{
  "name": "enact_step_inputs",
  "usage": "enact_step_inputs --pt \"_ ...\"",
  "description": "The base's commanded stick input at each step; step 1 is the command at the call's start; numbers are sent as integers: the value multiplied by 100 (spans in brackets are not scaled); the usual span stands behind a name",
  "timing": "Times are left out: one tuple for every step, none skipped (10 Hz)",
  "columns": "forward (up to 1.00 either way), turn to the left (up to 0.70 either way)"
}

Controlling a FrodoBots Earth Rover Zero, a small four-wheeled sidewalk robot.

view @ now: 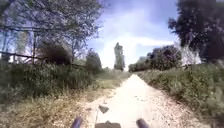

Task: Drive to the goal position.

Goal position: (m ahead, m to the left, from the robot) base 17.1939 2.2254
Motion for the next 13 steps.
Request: enact_step_inputs --pt "100 0" --pt "100 0" --pt "100 0" --pt "100 0" --pt "100 0" --pt "100 0" --pt "100 0" --pt "100 0" --pt "100 -38" --pt "100 -29" --pt "100 -20" --pt "100 -12" --pt "100 -3"
